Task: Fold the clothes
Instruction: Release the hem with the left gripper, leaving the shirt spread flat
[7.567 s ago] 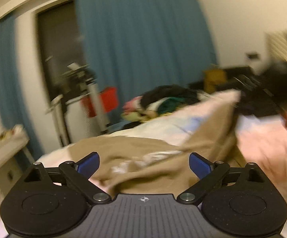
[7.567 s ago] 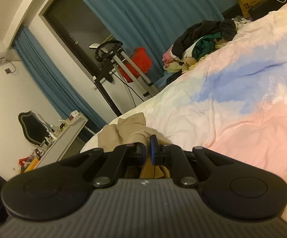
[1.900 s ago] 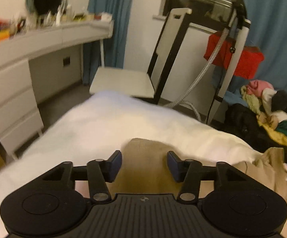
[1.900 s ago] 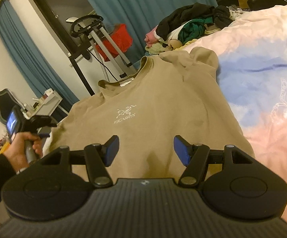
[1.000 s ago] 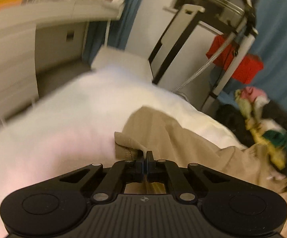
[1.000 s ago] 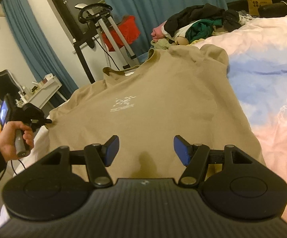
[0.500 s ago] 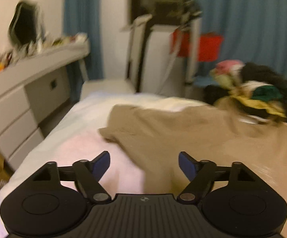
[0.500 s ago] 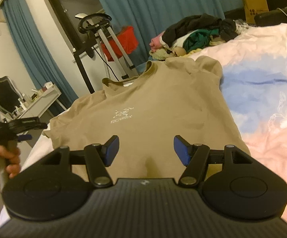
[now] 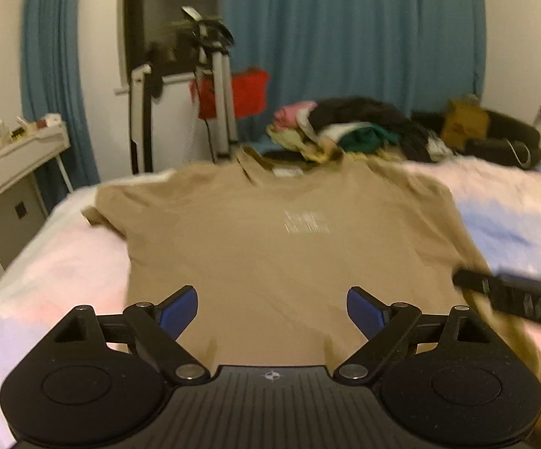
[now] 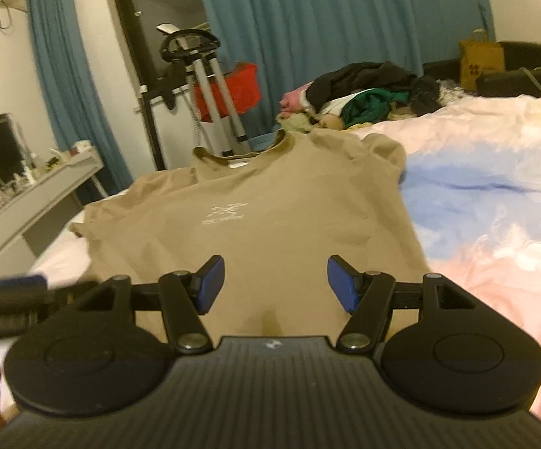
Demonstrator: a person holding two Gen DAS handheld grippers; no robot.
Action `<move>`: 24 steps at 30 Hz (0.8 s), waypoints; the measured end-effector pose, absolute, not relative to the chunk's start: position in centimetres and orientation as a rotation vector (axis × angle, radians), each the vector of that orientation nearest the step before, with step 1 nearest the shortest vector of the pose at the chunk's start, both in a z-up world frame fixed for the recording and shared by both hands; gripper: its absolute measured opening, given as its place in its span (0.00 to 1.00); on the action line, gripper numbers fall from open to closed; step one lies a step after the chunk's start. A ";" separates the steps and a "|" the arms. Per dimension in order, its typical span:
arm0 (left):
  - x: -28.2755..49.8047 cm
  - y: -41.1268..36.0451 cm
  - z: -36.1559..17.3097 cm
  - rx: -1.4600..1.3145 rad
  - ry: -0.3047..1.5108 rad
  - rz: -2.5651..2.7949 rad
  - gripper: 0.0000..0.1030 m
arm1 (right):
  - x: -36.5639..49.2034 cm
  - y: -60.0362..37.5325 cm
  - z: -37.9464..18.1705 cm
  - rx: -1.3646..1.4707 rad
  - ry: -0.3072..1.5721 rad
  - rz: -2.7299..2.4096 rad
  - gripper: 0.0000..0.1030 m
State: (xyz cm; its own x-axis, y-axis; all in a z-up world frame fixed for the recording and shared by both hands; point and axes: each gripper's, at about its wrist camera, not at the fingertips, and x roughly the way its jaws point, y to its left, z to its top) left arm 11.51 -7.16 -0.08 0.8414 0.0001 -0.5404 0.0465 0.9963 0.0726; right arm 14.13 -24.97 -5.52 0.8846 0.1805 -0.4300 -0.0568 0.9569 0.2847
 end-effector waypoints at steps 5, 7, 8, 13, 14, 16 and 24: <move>11.9 -6.2 -1.5 0.039 0.612 -0.053 0.86 | 14.7 -25.7 -5.3 0.267 0.447 0.079 0.62; 12.2 -5.8 -1.7 0.025 0.608 -0.055 0.86 | 15.0 -26.0 -5.4 0.274 0.440 0.067 0.62; 12.5 -5.6 -1.8 0.019 0.608 -0.054 0.87 | 15.3 -26.1 -5.5 0.277 0.437 0.060 0.62; 13.2 -5.2 -2.7 -0.040 0.649 -0.085 0.87 | 17.2 -27.0 -6.8 0.290 0.422 0.023 0.62; 13.3 -5.2 -2.9 -0.055 0.658 -0.087 0.87 | 17.5 -27.3 -7.1 0.298 0.422 0.014 0.62; 13.7 -5.0 -3.3 -0.089 0.674 -0.082 0.87 | 18.2 -27.9 -7.7 0.312 0.421 -0.004 0.62; 14.7 -5.6 -4.7 -0.085 0.713 -0.041 0.88 | 19.8 -30.0 -7.8 0.357 0.413 -0.029 0.62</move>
State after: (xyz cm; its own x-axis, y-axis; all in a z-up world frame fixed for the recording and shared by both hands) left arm 14.65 -5.59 -4.69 0.7555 -0.0669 -0.6517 0.0088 0.9957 -0.0920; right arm 19.75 -30.03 -7.80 0.9162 0.0442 -0.3982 0.0997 0.9375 0.3334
